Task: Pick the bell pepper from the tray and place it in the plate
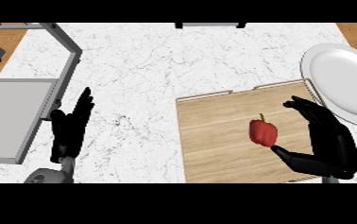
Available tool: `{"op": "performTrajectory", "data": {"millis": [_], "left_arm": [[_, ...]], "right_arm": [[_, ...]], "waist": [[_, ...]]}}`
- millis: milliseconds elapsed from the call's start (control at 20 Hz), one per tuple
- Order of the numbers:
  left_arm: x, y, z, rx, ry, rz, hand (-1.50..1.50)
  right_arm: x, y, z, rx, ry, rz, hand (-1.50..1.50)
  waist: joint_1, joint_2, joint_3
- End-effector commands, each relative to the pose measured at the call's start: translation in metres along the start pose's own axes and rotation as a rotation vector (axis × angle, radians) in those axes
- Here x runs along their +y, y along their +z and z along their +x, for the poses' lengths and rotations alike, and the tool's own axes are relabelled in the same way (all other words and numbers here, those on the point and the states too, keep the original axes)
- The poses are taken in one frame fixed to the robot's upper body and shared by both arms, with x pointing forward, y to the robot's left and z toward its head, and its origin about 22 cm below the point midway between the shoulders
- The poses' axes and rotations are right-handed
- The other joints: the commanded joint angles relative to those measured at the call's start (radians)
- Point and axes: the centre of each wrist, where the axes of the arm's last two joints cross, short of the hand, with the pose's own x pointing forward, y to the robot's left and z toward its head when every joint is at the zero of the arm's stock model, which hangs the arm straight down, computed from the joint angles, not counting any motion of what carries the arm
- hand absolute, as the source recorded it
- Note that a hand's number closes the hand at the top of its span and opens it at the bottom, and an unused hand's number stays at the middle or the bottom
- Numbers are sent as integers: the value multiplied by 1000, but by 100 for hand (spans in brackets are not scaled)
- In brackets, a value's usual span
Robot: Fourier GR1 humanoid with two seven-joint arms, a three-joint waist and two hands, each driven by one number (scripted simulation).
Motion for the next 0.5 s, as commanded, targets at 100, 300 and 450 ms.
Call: {"op": "performTrajectory", "data": {"millis": [100, 300, 450], "left_arm": [[-14, 0, 9, 20, -17, -17, 0], [-4, 2, 13, 27, -12, 4, 0], [-3, 4, 3, 16, -28, -4, 0]], "right_arm": [[-33, 3, 9, 39, 325, 223, -150], [-40, -5, 24, 85, 527, 230, -150], [-40, -27, 45, 162, 611, 297, -150]], "waist": [[2, 0, -5], [6, -2, -6], [7, -1, -6]]}}
